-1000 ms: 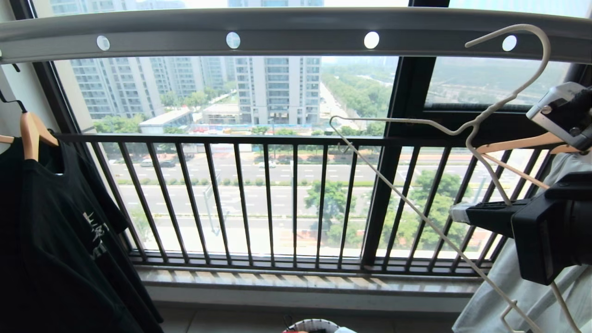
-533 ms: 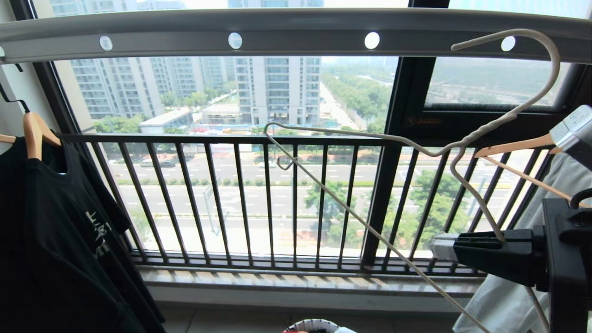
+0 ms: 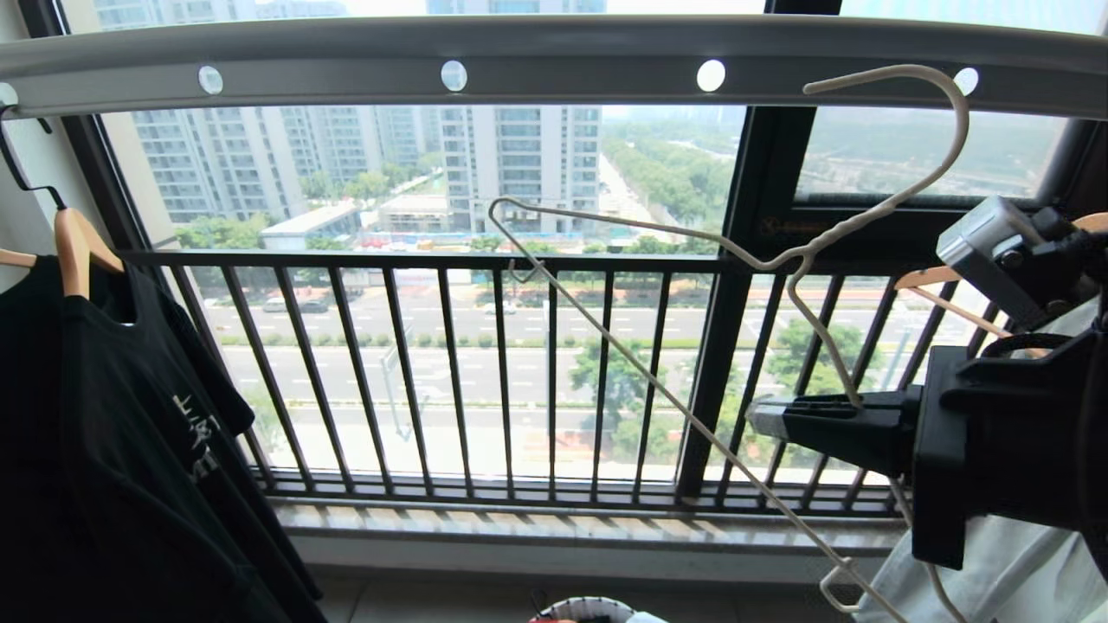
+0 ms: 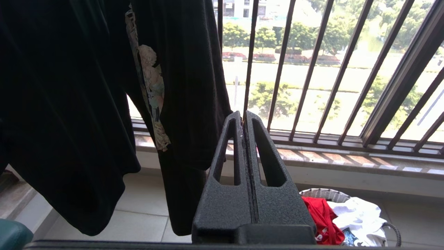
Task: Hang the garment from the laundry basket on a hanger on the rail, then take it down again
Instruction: Pick up the clothes rack on the clothesline, then pick up clothes from the basket
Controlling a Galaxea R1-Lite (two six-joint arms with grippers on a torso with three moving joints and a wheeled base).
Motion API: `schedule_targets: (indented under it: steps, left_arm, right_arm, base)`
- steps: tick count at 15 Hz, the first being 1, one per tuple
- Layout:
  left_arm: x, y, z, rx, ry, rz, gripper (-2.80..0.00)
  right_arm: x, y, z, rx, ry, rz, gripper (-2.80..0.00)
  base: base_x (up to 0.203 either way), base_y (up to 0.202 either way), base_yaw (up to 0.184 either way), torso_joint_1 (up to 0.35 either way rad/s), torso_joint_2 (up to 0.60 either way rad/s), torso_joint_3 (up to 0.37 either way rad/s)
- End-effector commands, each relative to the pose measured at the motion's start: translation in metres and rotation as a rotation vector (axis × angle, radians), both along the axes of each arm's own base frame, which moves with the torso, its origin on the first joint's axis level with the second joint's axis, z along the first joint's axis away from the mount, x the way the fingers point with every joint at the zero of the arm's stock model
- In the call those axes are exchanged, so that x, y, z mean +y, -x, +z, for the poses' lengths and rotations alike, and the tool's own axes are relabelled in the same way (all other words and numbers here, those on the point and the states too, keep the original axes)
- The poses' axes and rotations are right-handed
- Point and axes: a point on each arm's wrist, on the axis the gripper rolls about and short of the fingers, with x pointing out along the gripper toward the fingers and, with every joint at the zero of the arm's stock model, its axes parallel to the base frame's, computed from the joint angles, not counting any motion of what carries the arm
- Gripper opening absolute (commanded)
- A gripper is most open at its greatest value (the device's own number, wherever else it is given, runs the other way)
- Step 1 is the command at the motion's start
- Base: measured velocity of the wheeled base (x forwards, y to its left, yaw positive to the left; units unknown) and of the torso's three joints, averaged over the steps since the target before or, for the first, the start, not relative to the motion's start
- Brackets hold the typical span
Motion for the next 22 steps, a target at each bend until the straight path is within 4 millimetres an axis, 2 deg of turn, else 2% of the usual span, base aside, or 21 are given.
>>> schedule_targets:
  steps: [1, 8, 13, 22]
  left_arm:
    - [0.0, 0.0, 0.0, 0.0, 0.001, 0.001, -2.8]
    - [0.0, 0.0, 0.0, 0.0, 0.001, 0.001, -2.8]
    - [0.0, 0.0, 0.0, 0.0, 0.001, 0.001, -2.8]
    - [0.0, 0.0, 0.0, 0.0, 0.001, 0.001, -2.8]
  right_arm:
    - [0.001, -0.006, -0.005, 0.019, 0.015, -0.014, -2.8]
    - [-0.004, -0.001, -0.006, 0.01, 0.013, -0.014, -2.8]
    - [-0.014, 0.012, 0.005, -0.051, -0.013, -0.009, -2.8]
    - [-0.014, 0.012, 0.004, -0.05, -0.01, -0.008, -2.8]
  base:
    - [0.0, 0.0, 0.0, 0.0, 0.0, 0.0]
    - [0.0, 0.0, 0.0, -0.043, 0.09, 0.05]
    - [0.0, 0.0, 0.0, -0.134, 0.29, 0.155]
    - [0.0, 0.0, 0.0, -0.141, 0.31, 0.168]
